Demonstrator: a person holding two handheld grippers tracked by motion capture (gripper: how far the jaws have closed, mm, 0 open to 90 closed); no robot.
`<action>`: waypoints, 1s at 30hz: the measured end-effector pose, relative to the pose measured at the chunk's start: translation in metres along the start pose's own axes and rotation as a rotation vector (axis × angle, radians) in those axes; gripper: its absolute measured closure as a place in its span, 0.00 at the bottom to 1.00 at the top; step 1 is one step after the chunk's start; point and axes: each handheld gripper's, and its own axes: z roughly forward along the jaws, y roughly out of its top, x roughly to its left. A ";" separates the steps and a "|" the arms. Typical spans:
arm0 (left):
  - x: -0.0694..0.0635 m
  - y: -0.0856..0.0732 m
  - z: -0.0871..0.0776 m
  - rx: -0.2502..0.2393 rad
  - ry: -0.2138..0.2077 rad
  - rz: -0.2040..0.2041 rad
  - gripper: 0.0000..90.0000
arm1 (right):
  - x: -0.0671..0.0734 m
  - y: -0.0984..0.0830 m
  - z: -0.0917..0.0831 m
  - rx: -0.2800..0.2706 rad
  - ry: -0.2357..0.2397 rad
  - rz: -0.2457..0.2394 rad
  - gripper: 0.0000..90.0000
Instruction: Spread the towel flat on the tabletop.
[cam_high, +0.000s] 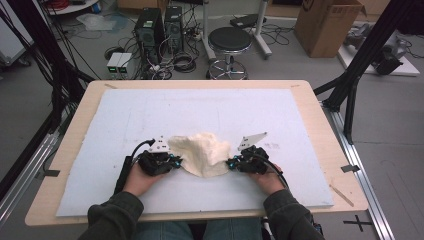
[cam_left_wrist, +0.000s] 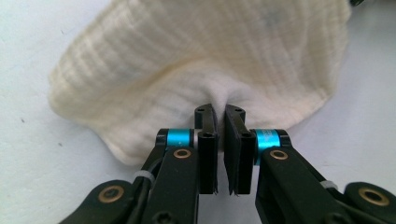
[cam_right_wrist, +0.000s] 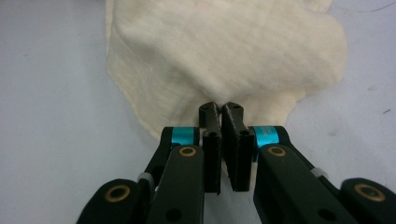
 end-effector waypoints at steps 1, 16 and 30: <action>0.000 0.001 -0.003 -0.004 0.002 0.011 0.93 | 0.000 0.000 0.000 -0.002 0.003 0.002 0.97; -0.024 0.012 -0.058 -0.055 0.027 0.134 0.93 | 0.019 0.004 -0.039 -0.096 0.017 -0.014 0.97; -0.063 -0.032 -0.063 -0.004 -0.040 0.154 0.93 | 0.066 -0.024 -0.041 0.011 0.077 -0.049 0.97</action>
